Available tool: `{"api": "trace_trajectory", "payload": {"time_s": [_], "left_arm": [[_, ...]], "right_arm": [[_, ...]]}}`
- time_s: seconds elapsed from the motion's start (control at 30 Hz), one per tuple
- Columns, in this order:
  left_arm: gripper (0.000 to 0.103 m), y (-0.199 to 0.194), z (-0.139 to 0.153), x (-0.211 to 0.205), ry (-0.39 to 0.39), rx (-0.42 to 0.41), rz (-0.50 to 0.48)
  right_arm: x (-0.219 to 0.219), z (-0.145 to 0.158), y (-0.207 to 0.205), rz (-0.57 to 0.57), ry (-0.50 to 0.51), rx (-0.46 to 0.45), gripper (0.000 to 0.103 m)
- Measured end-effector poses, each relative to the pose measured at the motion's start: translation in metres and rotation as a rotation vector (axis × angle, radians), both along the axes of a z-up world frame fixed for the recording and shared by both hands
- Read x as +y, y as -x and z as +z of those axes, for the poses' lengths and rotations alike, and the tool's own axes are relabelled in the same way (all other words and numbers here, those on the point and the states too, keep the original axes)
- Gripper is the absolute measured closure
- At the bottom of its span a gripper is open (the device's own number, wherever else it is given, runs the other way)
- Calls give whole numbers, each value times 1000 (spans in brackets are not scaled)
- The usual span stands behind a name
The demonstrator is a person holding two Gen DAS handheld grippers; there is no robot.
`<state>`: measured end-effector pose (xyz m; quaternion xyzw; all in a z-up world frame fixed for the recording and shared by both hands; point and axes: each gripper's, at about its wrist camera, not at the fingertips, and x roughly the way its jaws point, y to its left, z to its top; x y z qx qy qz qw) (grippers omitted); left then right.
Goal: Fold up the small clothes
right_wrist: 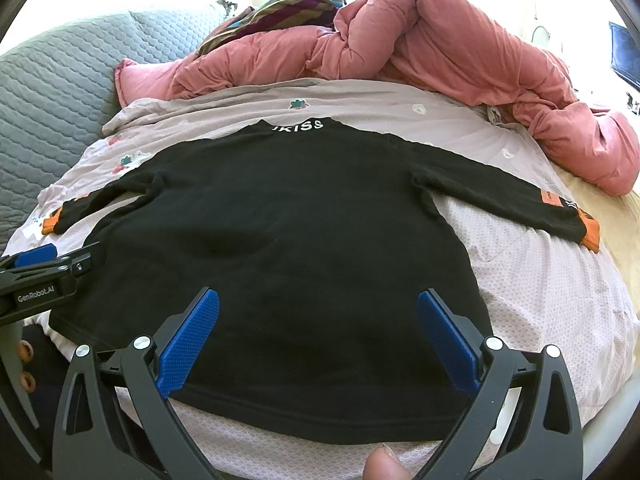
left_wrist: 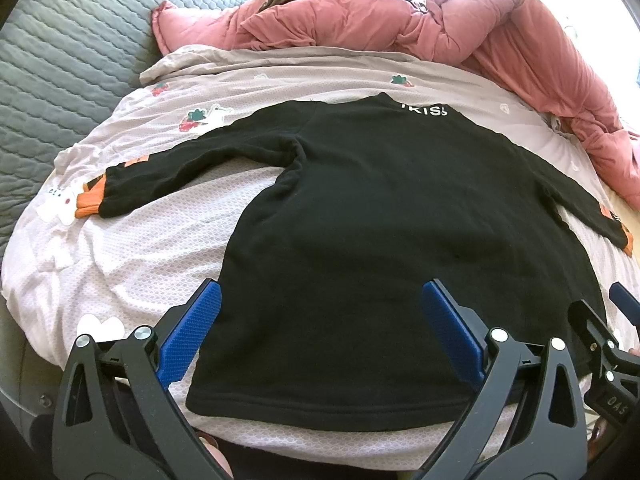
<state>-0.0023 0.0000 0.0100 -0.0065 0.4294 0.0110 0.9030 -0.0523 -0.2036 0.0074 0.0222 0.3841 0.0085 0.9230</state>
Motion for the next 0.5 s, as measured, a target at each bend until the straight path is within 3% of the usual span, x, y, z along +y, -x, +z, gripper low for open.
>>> {"api": "trace_trajectory", "payload": {"time_s": [0.5], "left_arm": [[9, 0, 2, -4, -3, 9, -11]], "right_arm": [[-8, 4, -4, -23, 3, -16, 4]]}}
